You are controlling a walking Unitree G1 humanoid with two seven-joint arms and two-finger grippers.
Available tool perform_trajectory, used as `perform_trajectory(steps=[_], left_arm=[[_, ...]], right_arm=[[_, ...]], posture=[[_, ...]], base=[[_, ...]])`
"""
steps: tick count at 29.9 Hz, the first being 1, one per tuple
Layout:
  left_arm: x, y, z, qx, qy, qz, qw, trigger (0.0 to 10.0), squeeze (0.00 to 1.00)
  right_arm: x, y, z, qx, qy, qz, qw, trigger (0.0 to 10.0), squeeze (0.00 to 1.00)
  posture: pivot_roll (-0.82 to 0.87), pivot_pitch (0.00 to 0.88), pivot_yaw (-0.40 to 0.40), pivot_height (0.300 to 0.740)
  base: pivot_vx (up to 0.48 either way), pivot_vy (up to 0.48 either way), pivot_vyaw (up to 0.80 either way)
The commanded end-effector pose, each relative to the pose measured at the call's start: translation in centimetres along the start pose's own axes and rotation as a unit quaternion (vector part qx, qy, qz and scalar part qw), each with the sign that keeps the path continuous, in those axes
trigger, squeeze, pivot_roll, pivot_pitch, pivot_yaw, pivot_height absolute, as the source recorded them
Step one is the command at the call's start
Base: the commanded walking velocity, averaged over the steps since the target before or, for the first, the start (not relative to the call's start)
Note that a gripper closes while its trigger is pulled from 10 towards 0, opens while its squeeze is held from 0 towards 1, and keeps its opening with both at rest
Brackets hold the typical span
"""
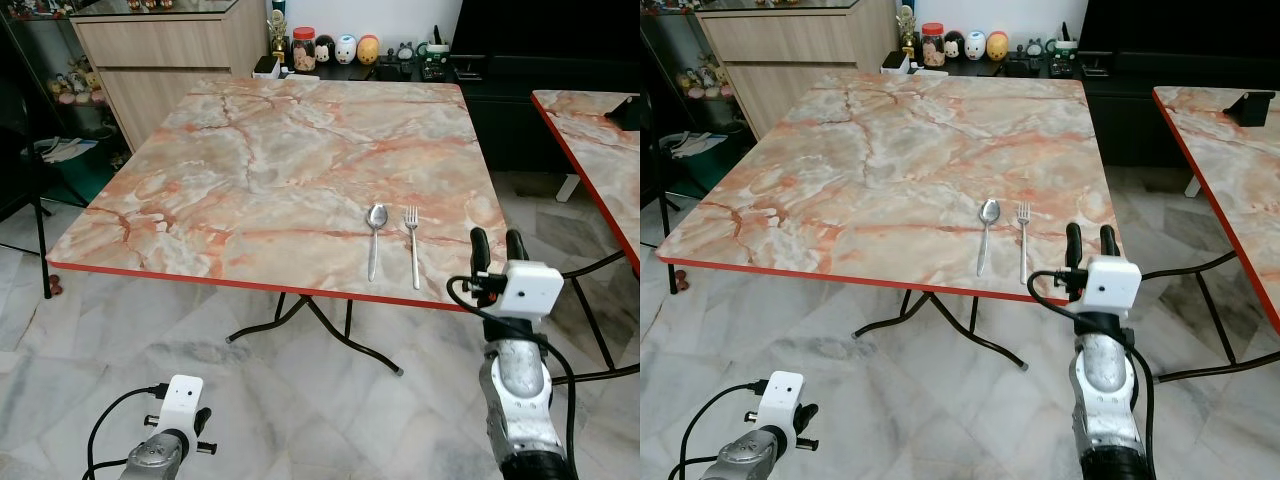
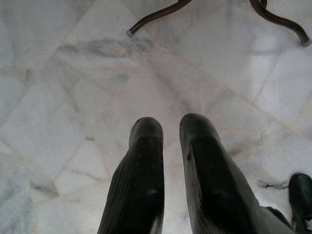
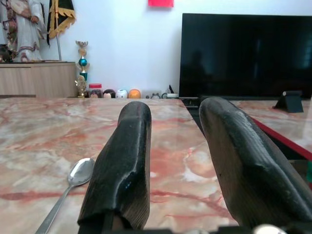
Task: Setting the table
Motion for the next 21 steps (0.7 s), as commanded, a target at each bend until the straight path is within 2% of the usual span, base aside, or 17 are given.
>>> perform_trajectory(steps=[1, 3, 7, 16, 21], left_arm=[[-0.13, -0.06, -0.32, -0.005, -0.013, 0.008, 1.0, 10.0, 0.0], [-0.24, -0.06, -0.33, -0.005, -0.017, 0.012, 1.0, 10.0, 0.0], [-0.2, -0.07, -0.36, -0.006, -0.01, 0.011, 1.0, 10.0, 0.0], [-0.39, -0.09, -0.4, -0.007, -0.012, 0.016, 1.0, 10.0, 0.0], [-0.4, -0.08, -0.18, 0.001, -0.012, 0.016, 1.0, 10.0, 0.0]], right_arm=[[-0.24, 0.34, 0.34, 0.0, 0.013, -0.007, 1.0, 10.0, 0.0], [-0.38, 0.58, 0.62, -0.003, 0.013, -0.01, 1.0, 10.0, 0.0], [-0.26, 0.59, 0.64, -0.005, 0.018, -0.014, 1.0, 10.0, 0.0], [-0.87, 0.93, 0.94, -0.002, 0.025, -0.009, 1.0, 10.0, 0.0], [-1.15, 1.16, 0.97, -0.003, 0.03, -0.005, 1.0, 10.0, 0.0]], posture=[[0.06, 0.0, 0.058, 0.74], [0.05, 0.0, 0.059, 0.74], [0.05, 0.0, 0.058, 0.74], [0.06, 0.0, 0.058, 0.74], [0.06, 0.0, 0.057, 0.74]], base=[[0.0, 0.0, 0.0], [0.0, 0.368, -0.25], [0.0, 0.431, -0.79], [0.0, 0.412, 0.0], [0.0, 0.0, 0.0]])
Point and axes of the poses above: a point about 5 cm out from each wrist's last joint towards the gripper, its own y axis pointing out of the wrist towards the gripper, its own z axis along the axis of the wrist's last joint, x = y × z, the point moved 3 cm from there along y, pointing out of the wrist towards the gripper, and after that the axes turned 6 degrees about y, right-handed, at the moved point
